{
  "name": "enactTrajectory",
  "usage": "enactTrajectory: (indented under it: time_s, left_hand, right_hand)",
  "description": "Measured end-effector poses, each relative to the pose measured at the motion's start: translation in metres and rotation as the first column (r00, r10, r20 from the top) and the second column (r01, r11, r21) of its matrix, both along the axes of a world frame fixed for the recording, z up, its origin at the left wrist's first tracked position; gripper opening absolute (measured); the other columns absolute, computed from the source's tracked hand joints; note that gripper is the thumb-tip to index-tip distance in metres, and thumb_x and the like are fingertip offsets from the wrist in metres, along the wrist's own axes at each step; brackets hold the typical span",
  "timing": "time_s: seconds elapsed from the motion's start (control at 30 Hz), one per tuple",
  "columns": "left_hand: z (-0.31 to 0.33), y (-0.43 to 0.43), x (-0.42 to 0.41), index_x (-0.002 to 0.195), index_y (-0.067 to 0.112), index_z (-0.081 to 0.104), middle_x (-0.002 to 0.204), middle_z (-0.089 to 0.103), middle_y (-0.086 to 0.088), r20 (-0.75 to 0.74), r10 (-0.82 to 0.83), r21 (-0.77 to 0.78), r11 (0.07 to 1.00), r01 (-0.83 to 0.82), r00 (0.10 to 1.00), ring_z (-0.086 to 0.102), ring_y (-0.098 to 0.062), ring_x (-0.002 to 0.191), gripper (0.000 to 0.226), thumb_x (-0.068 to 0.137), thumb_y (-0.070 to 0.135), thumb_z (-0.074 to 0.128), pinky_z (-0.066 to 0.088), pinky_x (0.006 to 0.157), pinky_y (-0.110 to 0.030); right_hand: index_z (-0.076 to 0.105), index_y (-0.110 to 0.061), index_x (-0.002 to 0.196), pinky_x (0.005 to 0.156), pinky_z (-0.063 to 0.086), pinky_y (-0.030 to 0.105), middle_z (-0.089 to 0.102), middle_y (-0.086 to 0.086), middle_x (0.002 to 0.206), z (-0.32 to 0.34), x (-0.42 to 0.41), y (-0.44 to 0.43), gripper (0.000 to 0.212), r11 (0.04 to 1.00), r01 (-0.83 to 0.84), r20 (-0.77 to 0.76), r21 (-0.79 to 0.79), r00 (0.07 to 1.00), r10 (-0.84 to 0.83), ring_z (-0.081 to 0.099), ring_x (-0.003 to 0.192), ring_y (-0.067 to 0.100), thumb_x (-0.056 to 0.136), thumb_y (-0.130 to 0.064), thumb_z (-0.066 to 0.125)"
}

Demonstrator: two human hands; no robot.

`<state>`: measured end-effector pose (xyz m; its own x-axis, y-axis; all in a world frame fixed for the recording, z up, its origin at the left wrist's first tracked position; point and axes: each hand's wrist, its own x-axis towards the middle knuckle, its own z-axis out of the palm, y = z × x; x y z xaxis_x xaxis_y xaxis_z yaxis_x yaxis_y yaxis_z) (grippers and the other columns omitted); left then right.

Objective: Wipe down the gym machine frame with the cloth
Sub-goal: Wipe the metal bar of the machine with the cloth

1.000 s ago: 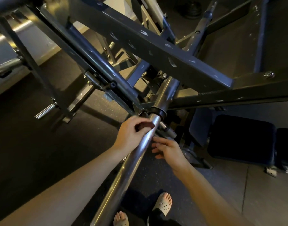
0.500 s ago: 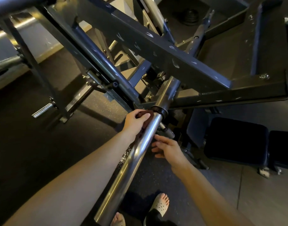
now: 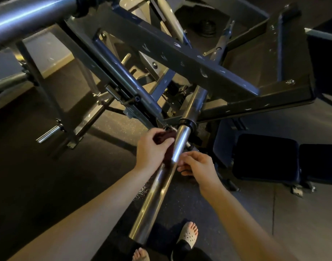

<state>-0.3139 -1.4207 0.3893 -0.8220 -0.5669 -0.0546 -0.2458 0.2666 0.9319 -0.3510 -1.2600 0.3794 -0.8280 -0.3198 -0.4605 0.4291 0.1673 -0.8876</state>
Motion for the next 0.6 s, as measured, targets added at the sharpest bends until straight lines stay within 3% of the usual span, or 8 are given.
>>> enactTrajectory:
  time_s: [0.1, 0.17, 0.23, 0.33, 0.4, 0.47, 0.53, 0.6]
  left_hand:
    - [0.015, 0.022, -0.009, 0.121, 0.030, 0.065, 0.115, 0.066, 0.016, -0.067, -0.167, -0.081, 0.984, 0.161, 0.984, 0.060, 0.001, 0.111, 0.035, 0.089, 0.028, 0.077, 0.049, 0.089, -0.013]
    - [0.020, 0.032, -0.010, 0.132, 0.030, 0.062, 0.126, 0.064, 0.016, -0.047, -0.278, -0.072, 0.959, 0.274, 0.959, 0.056, 0.002, 0.120, 0.043, 0.092, 0.021, 0.073, 0.048, 0.096, -0.015]
    - [0.020, 0.034, -0.010, 0.138, 0.031, 0.059, 0.132, 0.062, 0.015, 0.006, -0.392, -0.071, 0.918, 0.391, 0.920, 0.055, 0.003, 0.123, 0.049, 0.093, 0.014, 0.070, 0.049, 0.101, -0.018]
    - [0.022, 0.028, -0.010, 0.132, 0.037, 0.060, 0.125, 0.062, 0.021, 0.035, -0.470, -0.008, 0.882, 0.470, 0.882, 0.056, 0.011, 0.118, 0.044, 0.097, 0.012, 0.065, 0.050, 0.099, -0.014]
    - [0.019, 0.020, -0.006, 0.128, 0.030, 0.066, 0.125, 0.064, 0.017, 0.030, -0.373, 0.020, 0.928, 0.373, 0.927, 0.059, 0.009, 0.114, 0.034, 0.099, 0.012, 0.063, 0.052, 0.094, -0.014]
    - [0.011, 0.011, 0.002, 0.121, 0.028, 0.068, 0.116, 0.068, 0.014, 0.076, -0.261, -0.054, 0.963, 0.266, 0.962, 0.062, 0.010, 0.105, 0.026, 0.098, 0.015, 0.064, 0.053, 0.087, -0.012]
    - [0.000, 0.006, 0.014, 0.118, 0.031, 0.067, 0.111, 0.068, 0.016, 0.181, -0.227, -0.147, 0.956, 0.254, 0.957, 0.063, 0.008, 0.103, 0.024, 0.096, 0.021, 0.068, 0.054, 0.090, -0.018]
    - [-0.010, 0.004, 0.024, 0.118, 0.031, 0.067, 0.111, 0.068, 0.017, 0.261, -0.232, -0.172, 0.944, 0.281, 0.937, 0.063, 0.005, 0.105, 0.025, 0.094, 0.026, 0.070, 0.052, 0.094, -0.022]
  right_hand:
    - [0.073, -0.008, 0.113, 0.087, 0.061, 0.040, 0.077, 0.011, 0.103, 0.012, -0.005, 0.003, 0.022, 0.990, 0.048, 0.009, -0.136, 0.999, -0.047, 0.075, 0.098, 0.024, 0.105, -0.019, 0.055]
    - [0.071, -0.009, 0.118, 0.093, 0.058, 0.043, 0.077, 0.009, 0.111, 0.017, -0.013, 0.007, 0.026, 0.976, 0.064, 0.031, -0.210, 0.998, -0.059, 0.073, 0.107, 0.024, 0.105, -0.024, 0.054]
    - [0.069, -0.008, 0.121, 0.093, 0.058, 0.042, 0.076, 0.010, 0.112, 0.020, -0.022, 0.009, 0.030, 0.959, 0.087, 0.067, -0.269, 0.995, -0.071, 0.073, 0.108, 0.023, 0.103, -0.029, 0.057]
    - [0.069, -0.010, 0.119, 0.086, 0.062, 0.039, 0.076, 0.011, 0.110, 0.018, -0.041, 0.007, 0.025, 0.966, 0.141, 0.095, -0.216, 0.988, -0.123, 0.074, 0.102, 0.022, 0.100, -0.025, 0.063]
    - [0.067, -0.016, 0.118, 0.087, 0.061, 0.037, 0.074, 0.004, 0.109, 0.015, -0.059, 0.006, 0.019, 0.982, 0.157, 0.043, -0.100, 0.987, -0.154, 0.073, 0.100, 0.018, 0.100, -0.023, 0.062]
    - [0.066, -0.025, 0.112, 0.084, 0.058, 0.028, 0.071, -0.006, 0.100, 0.008, -0.084, 0.005, 0.013, 0.982, 0.095, -0.219, 0.160, 0.974, -0.058, 0.069, 0.093, 0.004, 0.101, -0.024, 0.061]
    - [0.065, -0.027, 0.106, 0.076, 0.053, 0.020, 0.067, -0.010, 0.090, 0.004, -0.105, 0.000, 0.007, 0.886, 0.064, -0.454, 0.460, 0.874, 0.172, 0.065, 0.082, -0.002, 0.101, -0.025, 0.061]
    - [0.063, -0.024, 0.107, 0.079, 0.057, 0.028, 0.066, -0.008, 0.090, -0.004, -0.115, -0.008, 0.009, 0.767, 0.123, -0.564, 0.629, 0.751, 0.343, 0.066, 0.082, 0.004, 0.098, -0.025, 0.063]
